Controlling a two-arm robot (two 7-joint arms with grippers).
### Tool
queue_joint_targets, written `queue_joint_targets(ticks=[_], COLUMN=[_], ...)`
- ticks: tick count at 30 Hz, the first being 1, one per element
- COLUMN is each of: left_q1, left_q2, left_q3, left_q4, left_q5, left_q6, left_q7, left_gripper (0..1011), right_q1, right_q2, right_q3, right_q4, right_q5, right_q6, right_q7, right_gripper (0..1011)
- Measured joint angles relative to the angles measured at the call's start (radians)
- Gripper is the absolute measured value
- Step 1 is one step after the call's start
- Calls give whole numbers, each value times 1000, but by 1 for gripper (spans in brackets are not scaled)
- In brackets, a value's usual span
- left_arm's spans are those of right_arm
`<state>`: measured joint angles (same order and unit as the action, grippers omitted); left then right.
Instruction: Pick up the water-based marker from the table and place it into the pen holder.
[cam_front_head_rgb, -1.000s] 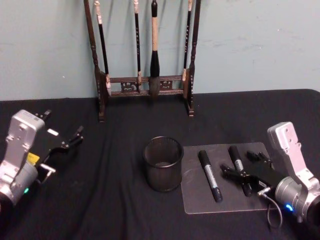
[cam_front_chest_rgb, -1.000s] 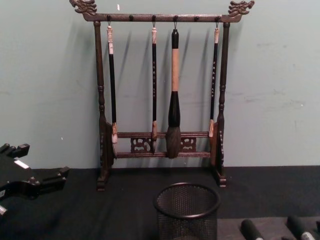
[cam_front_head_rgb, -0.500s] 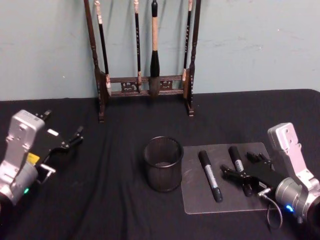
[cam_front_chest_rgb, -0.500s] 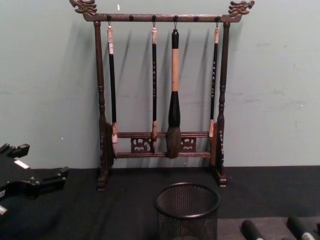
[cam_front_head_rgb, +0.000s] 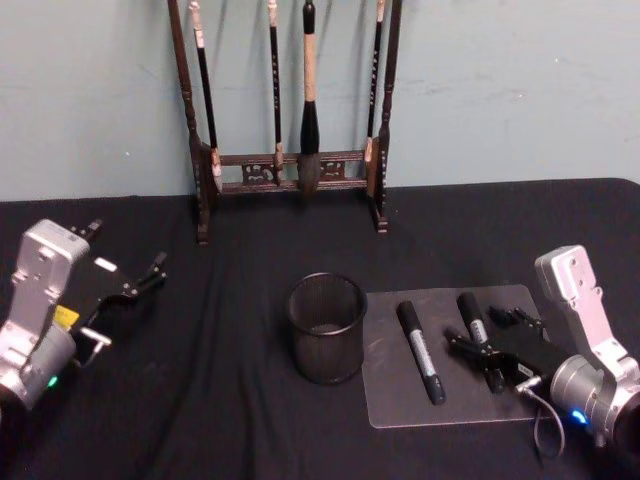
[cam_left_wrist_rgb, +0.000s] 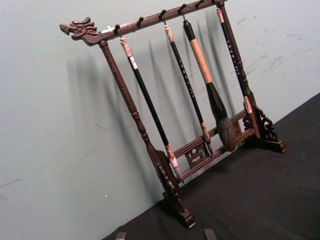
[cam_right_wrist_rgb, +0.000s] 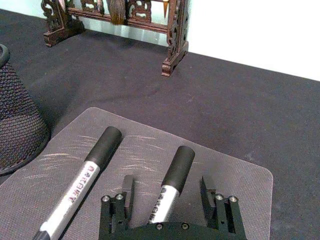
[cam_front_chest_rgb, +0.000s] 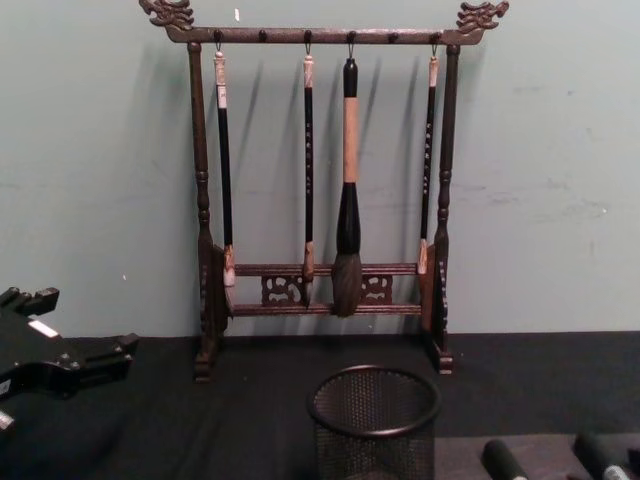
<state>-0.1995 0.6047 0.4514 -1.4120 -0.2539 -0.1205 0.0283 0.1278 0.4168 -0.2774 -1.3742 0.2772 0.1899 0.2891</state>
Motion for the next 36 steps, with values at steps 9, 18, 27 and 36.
queue_joint_targets(ticks=[9,18,27,36], left_q1=[0,0,0,0], left_q2=[0,0,0,0], left_q3=[0,0,0,0], left_q4=[0,0,0,0], left_q5=[0,0,0,0], left_q6=[0,0,0,0], left_q7=[0,0,0,0], left_gripper=[1009,1009,1009,1009], right_q1=[0,0,0,-4], right_q2=[1,1,1,-6], right_q3=[-1,-1,-1,11], right_q4=[-1,-2,-2,0], right_q5=[1,2,3,4], right_q6=[0,0,0,-18], right_q7=[-1,-2,-2,25], right_gripper=[618,333,222,222])
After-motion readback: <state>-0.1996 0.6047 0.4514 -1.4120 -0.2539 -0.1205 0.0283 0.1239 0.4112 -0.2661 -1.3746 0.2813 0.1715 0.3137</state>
